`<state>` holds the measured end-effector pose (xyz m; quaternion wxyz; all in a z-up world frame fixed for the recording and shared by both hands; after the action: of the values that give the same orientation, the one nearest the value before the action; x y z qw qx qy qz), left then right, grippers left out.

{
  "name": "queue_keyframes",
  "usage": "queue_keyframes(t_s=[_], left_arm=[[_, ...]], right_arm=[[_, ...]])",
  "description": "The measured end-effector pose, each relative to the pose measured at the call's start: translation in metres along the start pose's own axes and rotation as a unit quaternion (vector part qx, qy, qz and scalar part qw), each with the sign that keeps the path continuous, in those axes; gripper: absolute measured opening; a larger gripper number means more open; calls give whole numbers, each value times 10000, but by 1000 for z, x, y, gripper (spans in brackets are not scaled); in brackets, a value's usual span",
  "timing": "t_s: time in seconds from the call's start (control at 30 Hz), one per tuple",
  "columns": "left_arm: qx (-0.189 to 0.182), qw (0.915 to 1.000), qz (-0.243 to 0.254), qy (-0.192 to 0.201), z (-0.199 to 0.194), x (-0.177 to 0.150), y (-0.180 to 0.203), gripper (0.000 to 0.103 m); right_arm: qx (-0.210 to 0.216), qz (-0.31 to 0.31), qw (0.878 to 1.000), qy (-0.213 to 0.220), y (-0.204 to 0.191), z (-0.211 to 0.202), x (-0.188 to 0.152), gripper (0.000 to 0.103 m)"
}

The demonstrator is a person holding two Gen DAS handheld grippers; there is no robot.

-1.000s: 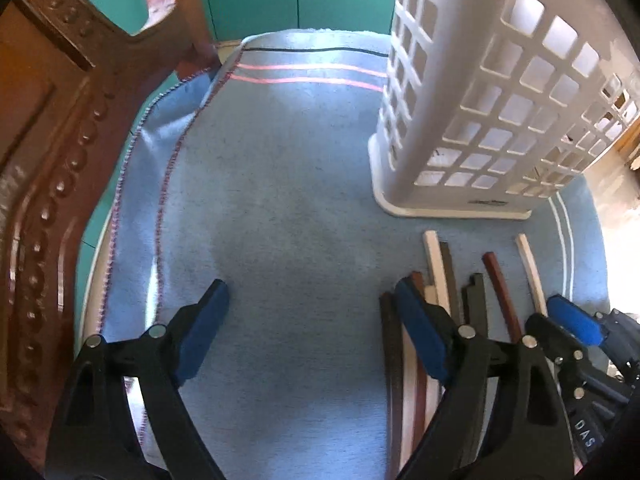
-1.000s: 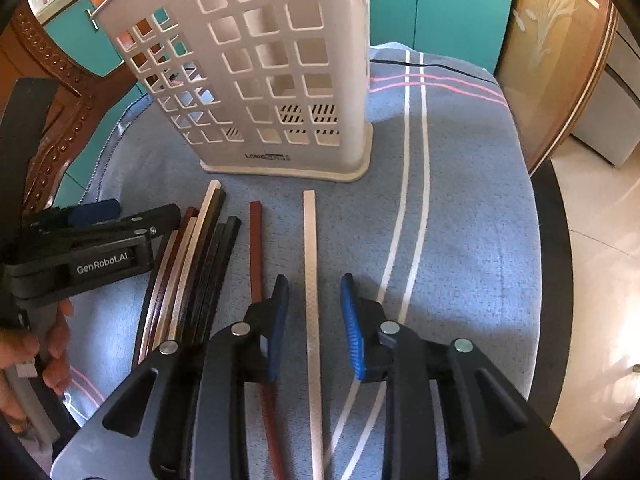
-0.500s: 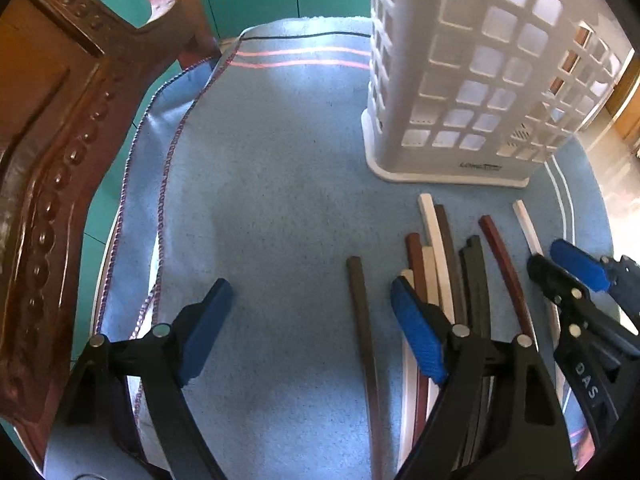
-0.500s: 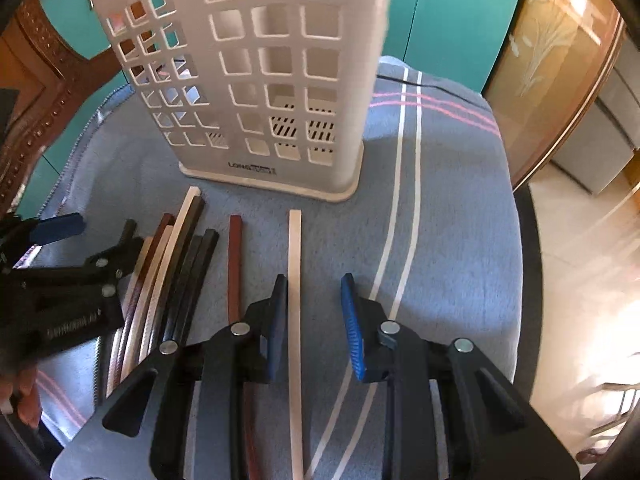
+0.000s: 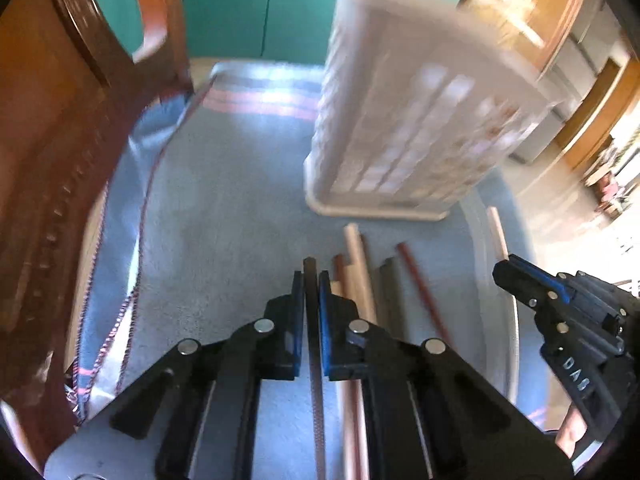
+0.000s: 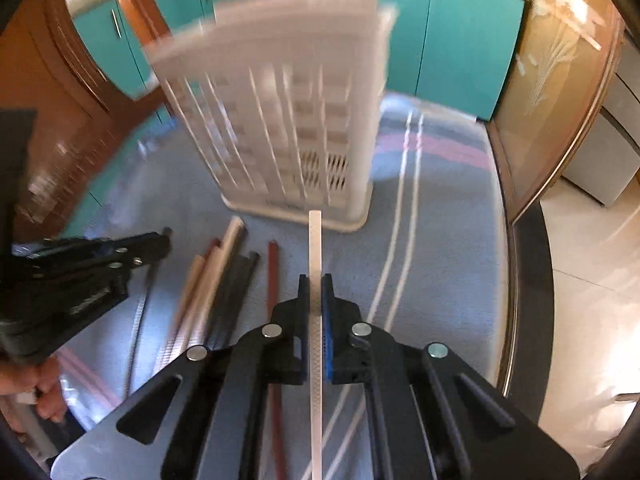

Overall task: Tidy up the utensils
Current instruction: 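Grasp chopsticks with both grippers and lift them toward the white holder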

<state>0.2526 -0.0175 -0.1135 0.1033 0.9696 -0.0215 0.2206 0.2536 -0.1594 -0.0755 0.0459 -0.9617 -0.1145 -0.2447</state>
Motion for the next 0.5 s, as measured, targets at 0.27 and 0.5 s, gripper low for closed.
queue_keyframes(t_s=[0.27, 0.5], left_arm=[[-562, 9903, 362, 1219, -120, 3, 31, 7], [-620, 9772, 506, 1966, -196, 36, 41, 7]], right_arm=[[370, 220, 9921, 1180, 13, -120, 4, 6], [722, 727, 9776, 1839, 28, -177, 27, 6]])
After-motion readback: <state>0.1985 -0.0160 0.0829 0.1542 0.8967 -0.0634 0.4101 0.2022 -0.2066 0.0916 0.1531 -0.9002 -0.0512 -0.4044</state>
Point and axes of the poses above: each gripper's, at about its wrist camera, not at the fingertips, and z roughly the way its jaws point, y to its right, x to its top, the point moved 8 cm from there along z, roughly the way its jaws point, and after that the axes turned 7 degrees about -y, right-handed, at the moved point
